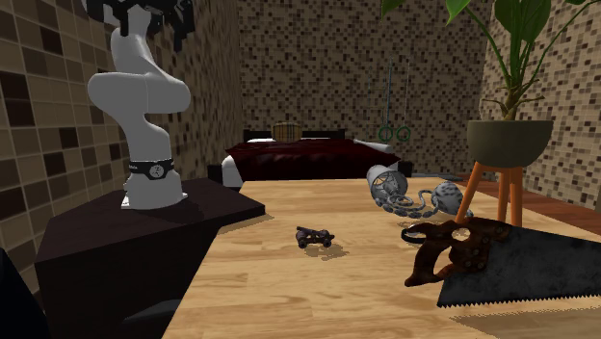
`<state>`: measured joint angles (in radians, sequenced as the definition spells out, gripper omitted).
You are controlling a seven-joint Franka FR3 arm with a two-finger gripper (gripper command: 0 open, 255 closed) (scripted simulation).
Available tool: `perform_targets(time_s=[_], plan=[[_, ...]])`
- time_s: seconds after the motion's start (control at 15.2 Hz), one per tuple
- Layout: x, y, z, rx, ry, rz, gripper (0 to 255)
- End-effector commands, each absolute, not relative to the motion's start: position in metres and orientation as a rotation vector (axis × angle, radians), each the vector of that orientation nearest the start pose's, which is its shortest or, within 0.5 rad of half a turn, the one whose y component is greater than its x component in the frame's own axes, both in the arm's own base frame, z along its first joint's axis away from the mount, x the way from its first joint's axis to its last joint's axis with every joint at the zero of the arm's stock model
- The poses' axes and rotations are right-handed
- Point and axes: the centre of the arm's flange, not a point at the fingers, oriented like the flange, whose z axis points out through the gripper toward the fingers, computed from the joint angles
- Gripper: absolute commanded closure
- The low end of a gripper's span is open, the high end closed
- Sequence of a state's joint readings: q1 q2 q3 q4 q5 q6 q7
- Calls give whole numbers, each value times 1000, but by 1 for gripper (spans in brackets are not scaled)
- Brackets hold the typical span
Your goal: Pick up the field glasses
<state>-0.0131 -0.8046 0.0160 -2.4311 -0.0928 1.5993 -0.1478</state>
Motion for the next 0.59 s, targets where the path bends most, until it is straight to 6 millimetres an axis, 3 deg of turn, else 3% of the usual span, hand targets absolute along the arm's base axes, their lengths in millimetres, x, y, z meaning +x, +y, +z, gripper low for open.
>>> perform_targets(time_s=[0.0,0.53], plan=[[303,-8,564,-3234,-242,57,0],[336,48,483,-3239,-251,0,0]])
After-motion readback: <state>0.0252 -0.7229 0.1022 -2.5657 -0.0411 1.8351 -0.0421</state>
